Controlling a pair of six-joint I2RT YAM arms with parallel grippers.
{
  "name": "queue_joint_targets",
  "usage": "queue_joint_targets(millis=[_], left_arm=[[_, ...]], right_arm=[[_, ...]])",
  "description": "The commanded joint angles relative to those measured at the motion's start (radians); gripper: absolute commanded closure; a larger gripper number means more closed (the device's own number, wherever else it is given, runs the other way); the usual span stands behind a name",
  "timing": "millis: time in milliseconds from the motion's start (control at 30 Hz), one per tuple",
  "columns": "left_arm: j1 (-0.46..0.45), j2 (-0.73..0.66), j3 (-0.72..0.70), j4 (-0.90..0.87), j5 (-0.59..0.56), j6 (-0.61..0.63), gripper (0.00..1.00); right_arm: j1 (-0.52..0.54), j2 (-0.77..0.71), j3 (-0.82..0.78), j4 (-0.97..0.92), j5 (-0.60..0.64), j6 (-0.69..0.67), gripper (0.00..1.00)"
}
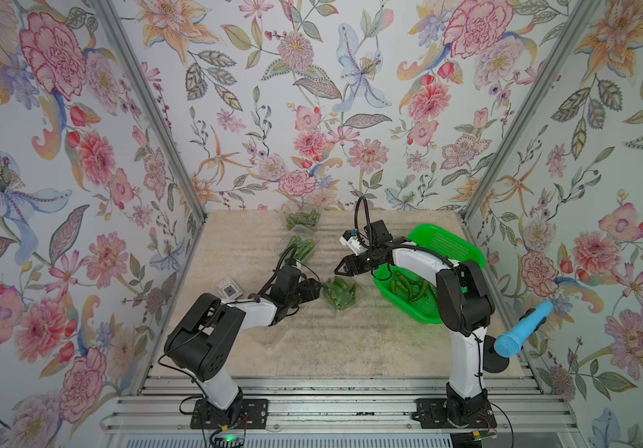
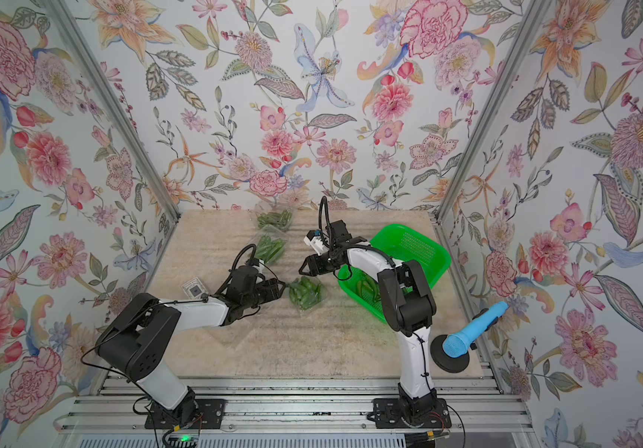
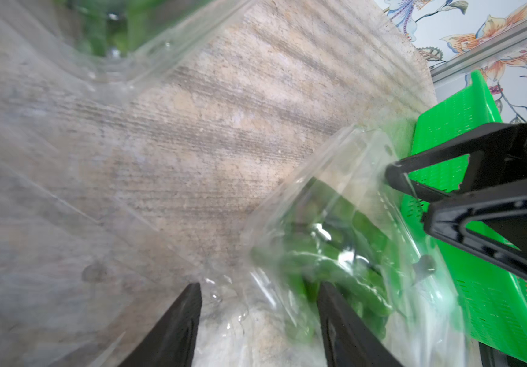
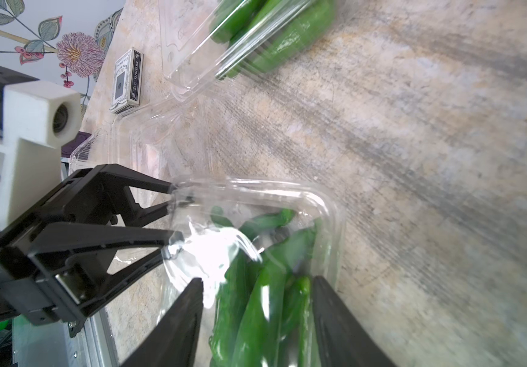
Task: Take small green peppers out of containers
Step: Move the packing box to the center of the board, then open the packing box at the center of the board.
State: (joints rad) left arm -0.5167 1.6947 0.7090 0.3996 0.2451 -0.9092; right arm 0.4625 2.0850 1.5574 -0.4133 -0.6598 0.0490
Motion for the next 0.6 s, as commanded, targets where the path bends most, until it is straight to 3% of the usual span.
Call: queue_joint_targets(millis=[0,233,367,567], left_arm=[[-0.037,0.048,0.012,-0.008,0.042,-0.01,0.4],[-0.038,0.031,0.003,-0.011,0.025,-0.019,0.4],[-0.039,0.025,0.01,-0.025,0.022,-0.023,0.56],[-0.033,0.016,0.012,-0.055,0.007,-0.03,0.69]], right_arm=[[0.057,0.049,-0.025,-0.071,-0.061,0.019,0.43],[0.053,0.042,-0.026,-0.071,-0.057,0.02,0.44],[0.047,0.032,-0.03,-0.071,-0.06,0.019,0.45],[0.043,-0.04,-0.049,-0.068,-0.008,-0.019,0.43]])
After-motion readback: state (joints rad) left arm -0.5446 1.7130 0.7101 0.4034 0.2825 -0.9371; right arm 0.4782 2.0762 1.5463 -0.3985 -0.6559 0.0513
